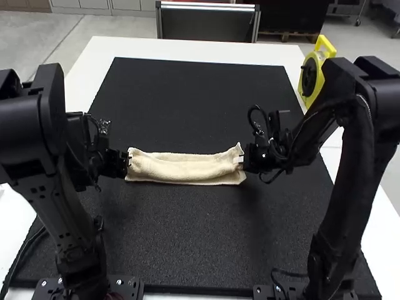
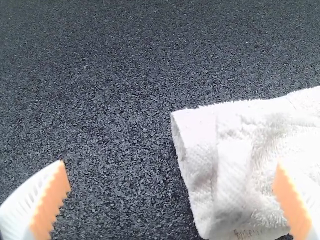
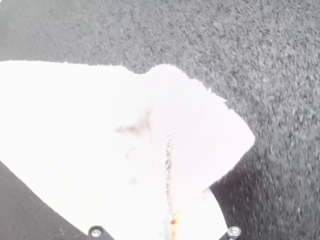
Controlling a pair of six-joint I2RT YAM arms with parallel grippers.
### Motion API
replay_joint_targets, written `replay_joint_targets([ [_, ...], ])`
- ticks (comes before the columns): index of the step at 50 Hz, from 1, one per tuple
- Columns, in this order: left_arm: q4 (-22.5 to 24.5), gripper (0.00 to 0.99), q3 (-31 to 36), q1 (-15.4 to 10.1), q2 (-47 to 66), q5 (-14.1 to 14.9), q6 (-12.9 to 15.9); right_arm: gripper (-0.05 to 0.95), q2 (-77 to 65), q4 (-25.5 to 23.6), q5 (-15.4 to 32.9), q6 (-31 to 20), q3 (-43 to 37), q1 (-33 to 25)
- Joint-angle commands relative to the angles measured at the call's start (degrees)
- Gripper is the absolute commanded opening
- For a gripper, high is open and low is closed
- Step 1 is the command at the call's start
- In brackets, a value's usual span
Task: Fold the towel.
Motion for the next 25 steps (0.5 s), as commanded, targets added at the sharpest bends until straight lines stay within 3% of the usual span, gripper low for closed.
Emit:
replay_joint_targets([
  [1, 0.4, 0.956, -0.3, 0.7, -0.5, 0.3, -0.4, -0.02, -3.5, 0.2, -2.2, 1.2, 2.8, 0.5],
  [25, 0.5, 0.957, -1.0, 0.8, -0.6, -1.2, -1.0, -0.02, -4.8, -1.1, -4.2, 2.4, 4.8, 6.4],
])
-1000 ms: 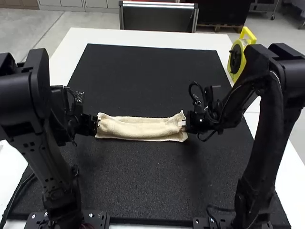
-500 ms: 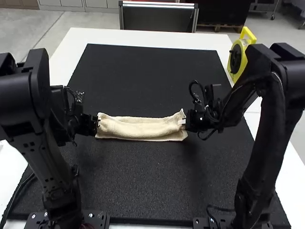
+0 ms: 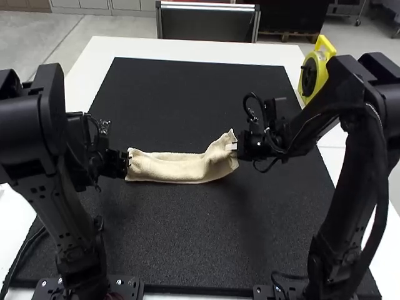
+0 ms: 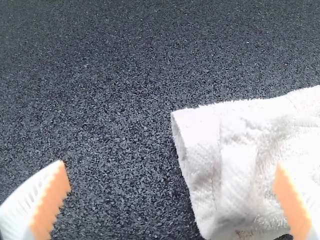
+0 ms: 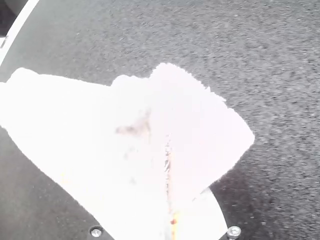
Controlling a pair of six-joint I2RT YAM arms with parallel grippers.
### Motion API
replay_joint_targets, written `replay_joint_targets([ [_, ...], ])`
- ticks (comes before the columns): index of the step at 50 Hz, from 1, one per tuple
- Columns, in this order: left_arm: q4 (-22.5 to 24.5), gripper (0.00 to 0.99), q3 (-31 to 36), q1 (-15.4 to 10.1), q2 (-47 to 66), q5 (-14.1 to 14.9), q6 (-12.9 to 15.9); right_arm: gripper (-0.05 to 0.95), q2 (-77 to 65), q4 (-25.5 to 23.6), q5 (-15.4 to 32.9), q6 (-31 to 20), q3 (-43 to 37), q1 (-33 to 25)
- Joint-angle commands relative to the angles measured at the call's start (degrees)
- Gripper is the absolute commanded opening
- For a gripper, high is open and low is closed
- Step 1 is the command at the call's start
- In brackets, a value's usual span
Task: Fold the towel.
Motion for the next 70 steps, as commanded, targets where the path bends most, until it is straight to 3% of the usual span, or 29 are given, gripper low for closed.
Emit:
replay_joint_targets([
  [1, 0.4, 0.957, -0.6, 0.9, -0.5, -1.0, -1.0, -0.02, -1.4, 0.2, -2.0, 1.0, 1.9, 2.6],
  [43, 1.6, 0.957, -0.7, 10.9, -2.9, 0.2, -0.6, -0.02, 2.1, 2.8, -3.9, 4.9, 6.9, 11.1],
  [70, 1.6, 0.957, -2.1, 12.5, -5.6, -0.1, -1.5, -0.02, 4.2, 3.8, -5.7, 6.5, 10.8, 15.3],
])
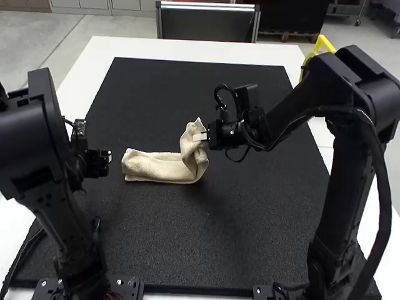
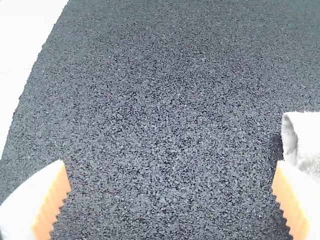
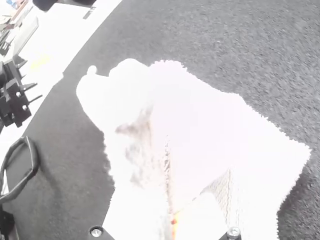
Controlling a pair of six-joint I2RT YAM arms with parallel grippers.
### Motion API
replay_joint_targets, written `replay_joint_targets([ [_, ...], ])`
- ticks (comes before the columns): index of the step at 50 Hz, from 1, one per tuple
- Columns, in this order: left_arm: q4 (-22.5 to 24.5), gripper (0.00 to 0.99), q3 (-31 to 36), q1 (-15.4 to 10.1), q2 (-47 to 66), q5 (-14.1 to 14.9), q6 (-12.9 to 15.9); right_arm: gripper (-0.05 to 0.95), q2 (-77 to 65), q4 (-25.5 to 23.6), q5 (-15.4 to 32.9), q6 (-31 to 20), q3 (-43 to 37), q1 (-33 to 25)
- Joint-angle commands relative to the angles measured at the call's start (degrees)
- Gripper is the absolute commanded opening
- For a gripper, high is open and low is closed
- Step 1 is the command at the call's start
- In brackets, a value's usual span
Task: Fold the towel.
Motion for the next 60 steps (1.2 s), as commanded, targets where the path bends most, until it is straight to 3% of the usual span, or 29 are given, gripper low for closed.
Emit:
replay_joint_targets([
  [1, 0.4, 0.957, -0.7, 0.6, -1.7, 0.7, -0.7, -0.02, 1.1, 0.7, -1.9, 1.0, 2.0, 1.7],
  [43, 0.5, 0.956, -1.7, 5.6, -4.1, 1.2, 0.4, -0.02, 6.9, 4.2, -1.9, 4.9, 7.7, 7.5],
  [60, 0.4, 0.957, -1.7, 5.7, -4.1, 1.2, 0.3, -0.02, 8.9, 4.2, -2.3, 5.3, 10.6, 8.7],
])
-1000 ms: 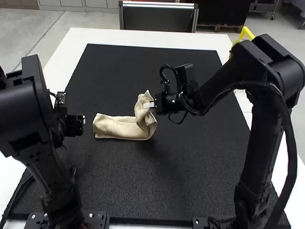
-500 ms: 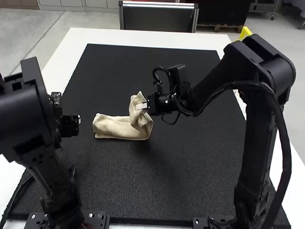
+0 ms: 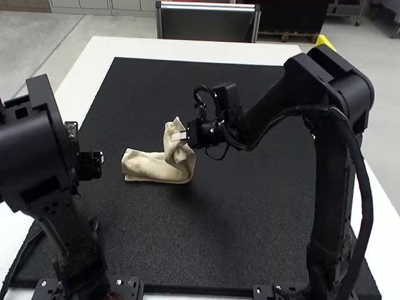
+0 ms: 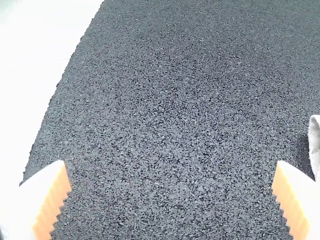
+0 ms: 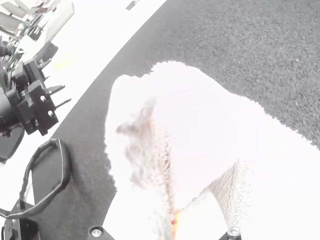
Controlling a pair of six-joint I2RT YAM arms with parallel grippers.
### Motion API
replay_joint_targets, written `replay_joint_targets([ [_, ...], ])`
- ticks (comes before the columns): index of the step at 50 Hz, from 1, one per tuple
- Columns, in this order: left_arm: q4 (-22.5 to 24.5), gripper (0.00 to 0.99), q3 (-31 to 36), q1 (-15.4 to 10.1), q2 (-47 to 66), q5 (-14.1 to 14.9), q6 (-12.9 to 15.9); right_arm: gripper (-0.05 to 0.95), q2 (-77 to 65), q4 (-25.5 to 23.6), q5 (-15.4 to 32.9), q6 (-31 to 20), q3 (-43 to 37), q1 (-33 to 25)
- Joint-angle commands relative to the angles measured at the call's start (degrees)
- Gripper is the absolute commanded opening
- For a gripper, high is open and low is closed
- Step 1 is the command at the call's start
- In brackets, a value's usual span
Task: Fold the towel.
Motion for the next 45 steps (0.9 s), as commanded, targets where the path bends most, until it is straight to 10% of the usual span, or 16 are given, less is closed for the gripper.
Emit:
replay_joint_targets([
  [1, 0.4, 0.957, -0.1, 0.7, -1.2, 1.0, 0.5, -0.02, 1.2, 0.7, -1.3, 0.7, 2.3, 1.4],
  [45, -1.3, 0.957, -0.1, 0.7, -4.9, 0.9, 0.2, -0.02, 8.9, 2.1, -2.1, 2.5, 10.2, 5.4],
])
